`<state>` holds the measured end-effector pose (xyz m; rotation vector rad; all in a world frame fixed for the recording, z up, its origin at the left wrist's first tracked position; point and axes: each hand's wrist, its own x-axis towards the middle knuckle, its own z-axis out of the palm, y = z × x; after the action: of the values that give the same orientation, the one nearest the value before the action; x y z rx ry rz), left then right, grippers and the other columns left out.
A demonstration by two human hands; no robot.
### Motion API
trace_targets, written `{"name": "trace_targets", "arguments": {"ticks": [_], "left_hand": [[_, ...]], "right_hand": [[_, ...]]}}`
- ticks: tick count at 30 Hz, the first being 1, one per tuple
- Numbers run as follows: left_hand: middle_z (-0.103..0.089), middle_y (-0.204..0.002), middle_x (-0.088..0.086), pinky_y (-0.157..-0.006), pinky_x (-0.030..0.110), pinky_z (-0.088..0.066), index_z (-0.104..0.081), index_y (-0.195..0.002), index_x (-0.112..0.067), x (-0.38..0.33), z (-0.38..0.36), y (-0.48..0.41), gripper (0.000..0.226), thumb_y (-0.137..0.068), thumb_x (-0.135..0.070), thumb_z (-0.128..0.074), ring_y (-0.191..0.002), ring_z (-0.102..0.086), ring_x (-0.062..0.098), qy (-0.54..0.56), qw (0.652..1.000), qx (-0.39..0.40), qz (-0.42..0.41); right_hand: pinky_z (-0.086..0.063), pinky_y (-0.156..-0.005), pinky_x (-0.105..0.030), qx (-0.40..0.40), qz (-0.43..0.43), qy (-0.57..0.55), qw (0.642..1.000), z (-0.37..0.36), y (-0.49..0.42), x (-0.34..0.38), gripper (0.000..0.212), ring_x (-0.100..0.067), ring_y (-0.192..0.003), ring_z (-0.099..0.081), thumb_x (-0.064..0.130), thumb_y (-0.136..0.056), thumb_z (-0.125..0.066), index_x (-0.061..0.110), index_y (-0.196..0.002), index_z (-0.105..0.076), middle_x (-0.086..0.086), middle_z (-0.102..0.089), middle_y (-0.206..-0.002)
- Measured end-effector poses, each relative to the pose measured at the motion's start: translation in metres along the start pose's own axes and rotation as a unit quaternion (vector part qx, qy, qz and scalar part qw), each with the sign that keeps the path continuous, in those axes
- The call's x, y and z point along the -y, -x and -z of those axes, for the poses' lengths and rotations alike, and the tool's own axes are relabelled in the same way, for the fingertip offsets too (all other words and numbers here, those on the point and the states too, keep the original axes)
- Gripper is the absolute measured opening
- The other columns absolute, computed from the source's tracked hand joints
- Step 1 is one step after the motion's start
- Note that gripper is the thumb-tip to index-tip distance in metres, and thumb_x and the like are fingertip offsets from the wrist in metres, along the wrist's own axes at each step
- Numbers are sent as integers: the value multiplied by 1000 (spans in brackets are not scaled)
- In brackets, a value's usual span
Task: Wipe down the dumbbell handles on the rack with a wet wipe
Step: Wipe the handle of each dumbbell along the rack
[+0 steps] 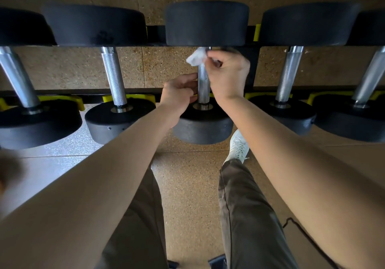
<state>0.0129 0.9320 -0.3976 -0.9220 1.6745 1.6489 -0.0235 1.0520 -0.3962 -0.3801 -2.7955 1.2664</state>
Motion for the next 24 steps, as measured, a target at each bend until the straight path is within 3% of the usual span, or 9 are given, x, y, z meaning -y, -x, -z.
{"name": "trace_targets", "arguments": {"ticks": [2, 6, 10, 12, 14, 16, 18, 22, 24], "left_hand": [[-75, -107, 1, -91, 30, -59, -70, -117, -16, 0, 4, 0, 44, -93, 13, -47, -105, -71, 17, 14, 1000, -13, -5], [-72, -108, -3, -85, 36, -62, -65, -114, -28, -1, 10, 4, 29, -94, -7, -64, -92, -74, 14, -1, 996, -61, -65], [-67, -114, -7, -88, 28, -57, -65, -112, -34, 2, 7, 15, 32, -88, -16, -72, -100, -67, 8, -130, 979, -63, -141], [-63, -111, -4, -87, 24, -55, -69, -103, -30, 7, 5, 19, 24, -84, -17, -76, -96, -63, 8, -224, 957, -65, -173], [-57, -104, -5, -79, 11, -47, -72, -99, -25, 13, 5, 23, 24, -78, -27, -83, -93, -58, 9, -273, 942, -60, -188], [-53, -103, -3, -69, 1, -38, -72, -102, -24, 18, 5, 23, 37, -71, -37, -89, -91, -56, 9, -299, 936, -49, -178], [-57, -100, -4, -63, 7, -39, -68, -100, -23, 18, 4, 18, 47, -65, -44, -91, -87, -57, 10, -329, 930, -42, -157], [-67, -83, -7, -59, 20, -46, -68, -88, -22, 5, 4, 8, 29, -75, -38, -88, -78, -65, 13, -332, 936, -35, -116], [-68, -81, -7, -64, 23, -56, -66, -85, -23, -6, 8, 4, 20, -81, -32, -83, -76, -66, 12, -277, 950, -75, -123]], "right_hand": [[-34, -59, -8, 7, 54, 43, 998, 0, 5, -2, 9, -4, -66, -50, 8, -77, -71, 13, -75, -78, -3, -66, -76], [-51, -59, -26, 134, 111, 79, 982, 13, 18, -21, 5, -11, -68, -60, 9, -79, -76, 12, -82, -79, -4, -68, -83], [-57, -71, -37, 287, 43, 104, 951, 27, 29, -22, 6, -18, -75, -68, 20, -79, -80, 17, -83, -80, 1, -73, -88], [-57, -84, -34, 359, -6, 118, 926, 33, 32, -21, 13, -16, -87, -70, 18, -81, -77, 21, -94, -81, 3, -76, -96], [-54, -90, -27, 401, -68, 88, 909, 41, 32, -19, 25, -11, -94, -69, 10, -82, -71, 21, -103, -79, 5, -77, -101], [-54, -85, -18, 401, -152, 15, 903, 49, 30, -20, 36, -5, -93, -70, 2, -79, -69, 21, -109, -77, 6, -76, -98], [-54, -81, -16, 363, -227, -62, 902, 53, 28, -21, 43, -4, -91, -71, -8, -77, -66, 16, -112, -74, 3, -77, -96], [-60, -87, -37, 272, -261, -101, 921, 45, 22, -24, 46, -12, -98, -70, -4, -76, -71, 15, -117, -67, 2, -73, -104], [-59, -89, -39, 260, -259, -114, 923, 37, 18, -23, 52, -13, -102, -68, 2, -77, -77, 14, -126, -62, 1, -70, -108]]}}
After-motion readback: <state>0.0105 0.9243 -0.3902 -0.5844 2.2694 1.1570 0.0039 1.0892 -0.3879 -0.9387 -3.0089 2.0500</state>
